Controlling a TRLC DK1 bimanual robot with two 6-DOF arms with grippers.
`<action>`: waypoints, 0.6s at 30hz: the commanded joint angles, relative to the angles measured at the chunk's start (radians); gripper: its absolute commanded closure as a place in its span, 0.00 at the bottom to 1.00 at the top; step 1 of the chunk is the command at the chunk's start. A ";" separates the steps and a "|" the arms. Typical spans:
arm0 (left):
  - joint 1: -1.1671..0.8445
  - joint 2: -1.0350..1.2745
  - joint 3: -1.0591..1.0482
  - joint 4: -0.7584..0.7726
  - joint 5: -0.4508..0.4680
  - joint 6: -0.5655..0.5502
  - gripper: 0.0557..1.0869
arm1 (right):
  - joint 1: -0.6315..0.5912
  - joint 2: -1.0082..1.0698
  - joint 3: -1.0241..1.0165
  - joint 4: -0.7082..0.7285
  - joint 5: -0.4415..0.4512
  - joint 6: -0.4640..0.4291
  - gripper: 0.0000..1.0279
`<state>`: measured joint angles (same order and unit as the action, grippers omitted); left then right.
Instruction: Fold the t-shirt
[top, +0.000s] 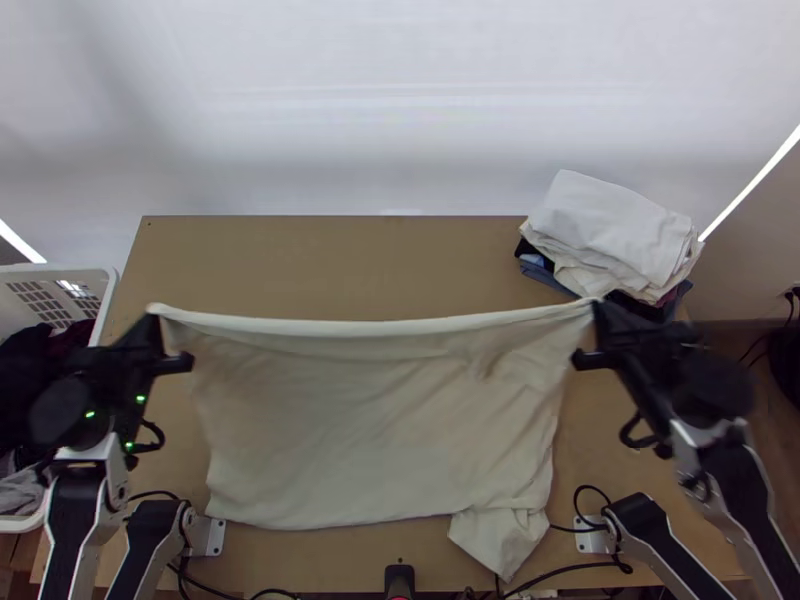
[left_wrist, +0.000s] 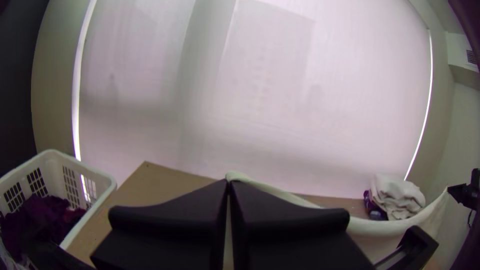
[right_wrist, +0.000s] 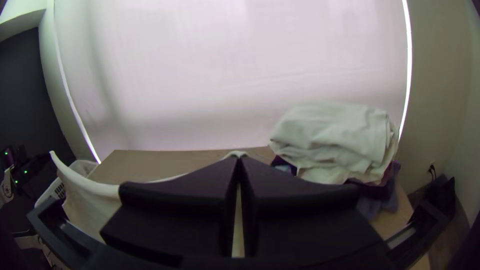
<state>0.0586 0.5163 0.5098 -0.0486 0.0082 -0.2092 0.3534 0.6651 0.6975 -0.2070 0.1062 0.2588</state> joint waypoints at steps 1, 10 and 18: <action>-0.008 0.085 -0.044 0.101 0.009 -0.004 0.96 | -0.004 0.094 -0.052 0.106 -0.005 0.036 0.97; 0.010 0.464 -0.001 0.299 0.081 0.024 0.96 | -0.065 0.419 0.028 0.239 -0.030 0.063 0.97; 0.056 0.834 0.230 0.265 0.104 0.022 0.96 | -0.159 0.752 0.260 0.195 -0.080 0.137 0.97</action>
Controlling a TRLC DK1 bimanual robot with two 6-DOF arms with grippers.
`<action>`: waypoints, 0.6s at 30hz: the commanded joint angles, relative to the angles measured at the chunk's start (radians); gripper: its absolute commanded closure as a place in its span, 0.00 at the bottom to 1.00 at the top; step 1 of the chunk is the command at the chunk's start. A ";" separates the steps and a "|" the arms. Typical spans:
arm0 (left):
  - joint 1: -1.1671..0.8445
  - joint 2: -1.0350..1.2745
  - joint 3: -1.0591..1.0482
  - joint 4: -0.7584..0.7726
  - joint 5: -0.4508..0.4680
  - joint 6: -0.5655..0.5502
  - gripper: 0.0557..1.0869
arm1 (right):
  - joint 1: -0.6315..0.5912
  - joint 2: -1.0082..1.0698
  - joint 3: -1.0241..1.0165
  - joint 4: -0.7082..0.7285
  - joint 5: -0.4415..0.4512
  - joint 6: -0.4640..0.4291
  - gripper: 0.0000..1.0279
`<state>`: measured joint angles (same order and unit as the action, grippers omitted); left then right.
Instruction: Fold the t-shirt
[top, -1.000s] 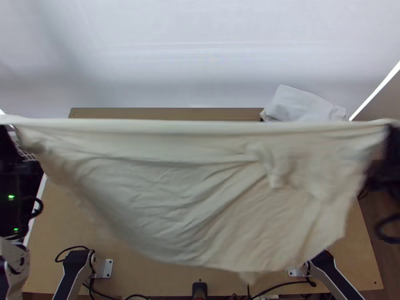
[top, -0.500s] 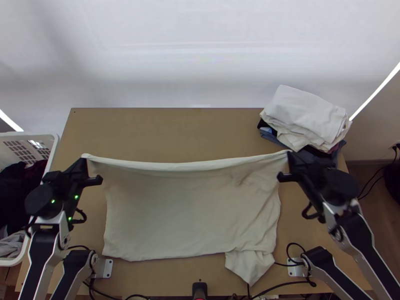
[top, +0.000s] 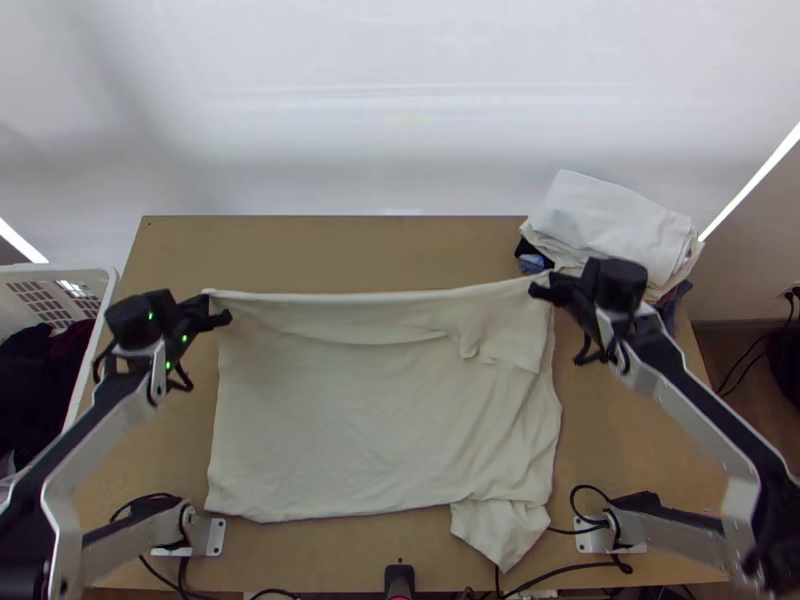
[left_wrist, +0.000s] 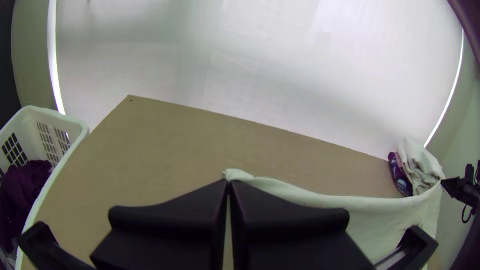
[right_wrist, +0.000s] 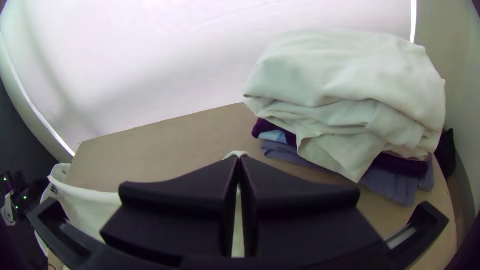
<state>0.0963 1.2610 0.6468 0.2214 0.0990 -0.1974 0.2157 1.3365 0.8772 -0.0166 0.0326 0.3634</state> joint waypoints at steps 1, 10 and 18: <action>0.020 0.132 0.134 -0.031 0.016 0.010 0.96 | -0.024 0.122 0.112 -0.002 -0.017 0.032 0.97; 0.046 0.417 0.452 -0.278 0.071 0.010 0.96 | -0.038 0.348 0.344 -0.138 -0.031 0.058 0.97; 0.056 0.508 0.605 -0.537 0.128 0.010 0.96 | -0.039 0.394 0.430 -0.284 -0.033 0.121 0.97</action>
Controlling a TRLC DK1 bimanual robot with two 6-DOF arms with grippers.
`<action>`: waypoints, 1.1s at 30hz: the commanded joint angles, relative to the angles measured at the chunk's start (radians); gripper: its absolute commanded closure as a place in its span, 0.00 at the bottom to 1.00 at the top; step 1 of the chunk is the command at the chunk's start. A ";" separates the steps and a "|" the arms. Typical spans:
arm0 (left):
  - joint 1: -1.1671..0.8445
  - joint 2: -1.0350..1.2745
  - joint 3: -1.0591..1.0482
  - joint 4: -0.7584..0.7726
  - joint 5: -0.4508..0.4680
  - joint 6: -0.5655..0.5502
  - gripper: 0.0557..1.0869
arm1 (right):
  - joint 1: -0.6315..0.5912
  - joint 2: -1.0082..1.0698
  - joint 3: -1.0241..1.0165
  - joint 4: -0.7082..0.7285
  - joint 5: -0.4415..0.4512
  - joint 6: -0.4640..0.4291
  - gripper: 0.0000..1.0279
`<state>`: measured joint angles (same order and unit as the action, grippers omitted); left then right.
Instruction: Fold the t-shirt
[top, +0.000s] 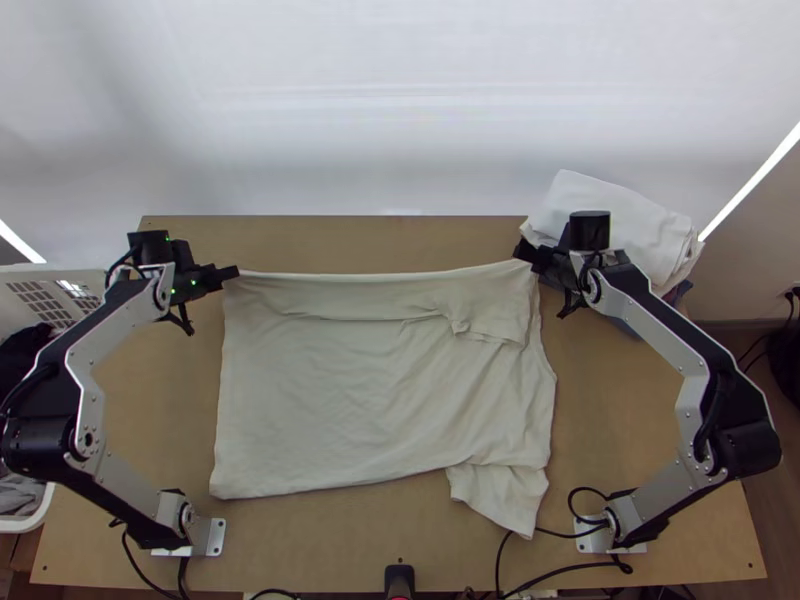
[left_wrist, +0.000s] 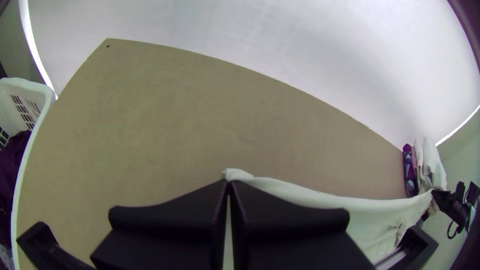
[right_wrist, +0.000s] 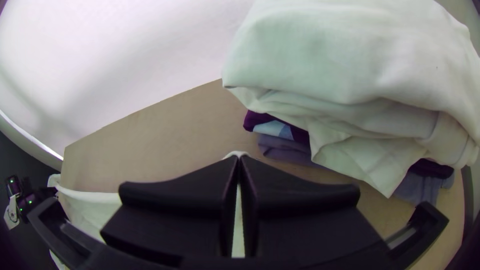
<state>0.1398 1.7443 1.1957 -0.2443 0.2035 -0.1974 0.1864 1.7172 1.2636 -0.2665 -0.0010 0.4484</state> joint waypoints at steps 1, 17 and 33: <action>0.014 0.026 0.070 -0.110 0.034 0.012 0.96 | -0.010 0.013 0.051 -0.057 -0.002 0.038 0.97; 0.070 -0.140 -0.128 -0.227 0.145 0.121 0.96 | -0.002 -0.050 -0.070 -0.221 -0.053 0.052 0.97; 0.076 -0.253 -0.275 -0.237 0.180 0.145 0.96 | 0.018 -0.099 -0.285 -0.188 -0.050 0.047 0.97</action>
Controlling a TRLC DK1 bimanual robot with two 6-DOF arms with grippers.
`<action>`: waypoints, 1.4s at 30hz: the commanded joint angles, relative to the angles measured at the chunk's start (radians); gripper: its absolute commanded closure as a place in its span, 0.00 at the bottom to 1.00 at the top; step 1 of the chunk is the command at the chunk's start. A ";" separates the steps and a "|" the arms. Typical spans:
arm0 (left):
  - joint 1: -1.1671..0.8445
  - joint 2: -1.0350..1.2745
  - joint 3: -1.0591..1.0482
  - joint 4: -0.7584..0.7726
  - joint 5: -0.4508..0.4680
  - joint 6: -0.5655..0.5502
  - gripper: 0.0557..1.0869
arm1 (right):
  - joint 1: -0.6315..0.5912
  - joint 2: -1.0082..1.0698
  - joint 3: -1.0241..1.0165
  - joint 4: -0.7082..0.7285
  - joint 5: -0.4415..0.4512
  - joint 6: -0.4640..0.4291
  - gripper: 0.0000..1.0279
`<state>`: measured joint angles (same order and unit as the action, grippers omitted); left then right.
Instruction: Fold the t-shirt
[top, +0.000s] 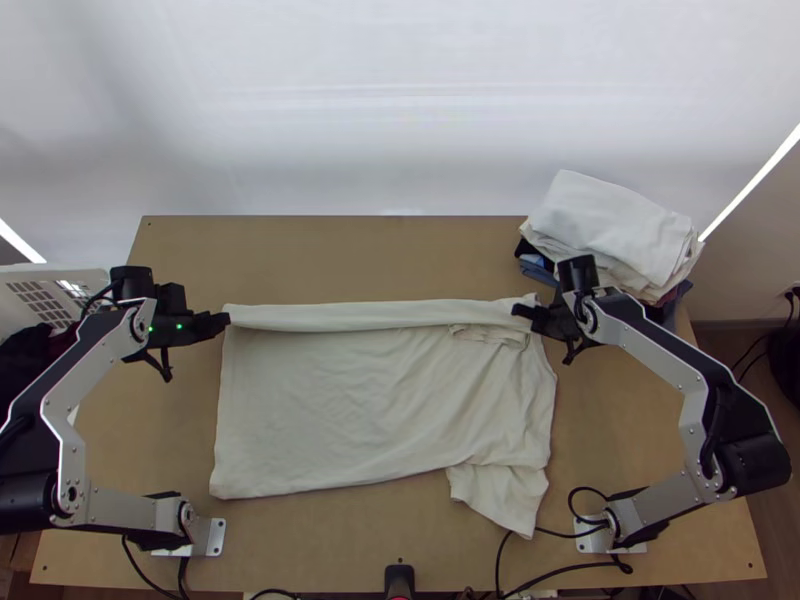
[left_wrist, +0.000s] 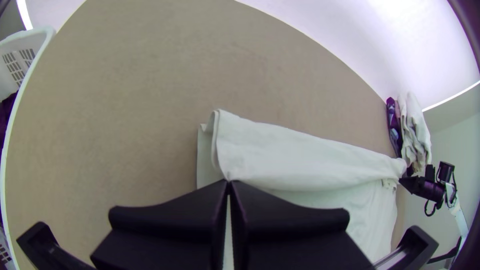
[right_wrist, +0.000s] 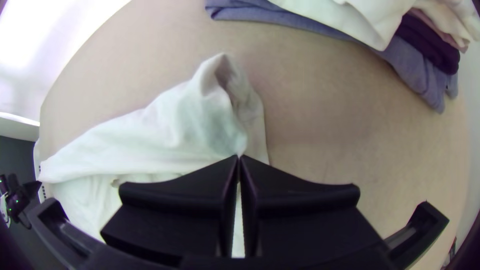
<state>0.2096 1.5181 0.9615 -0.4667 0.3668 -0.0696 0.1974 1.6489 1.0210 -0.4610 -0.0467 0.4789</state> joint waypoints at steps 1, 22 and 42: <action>0.007 -0.033 -0.052 -0.015 0.017 0.021 0.96 | 0.007 -0.034 -0.056 0.018 -0.004 0.017 0.97; 0.011 -0.319 -0.273 -0.046 0.032 0.157 0.13 | -0.003 -0.247 -0.176 0.001 0.031 -0.049 0.13; 0.045 -0.475 -0.055 -0.306 0.034 0.200 0.13 | 0.209 -0.640 -0.326 -0.712 -0.045 0.155 0.29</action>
<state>0.2646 1.0534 0.8803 -0.7494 0.3859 0.1143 0.3737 1.0256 0.7383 -1.1500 -0.0746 0.6025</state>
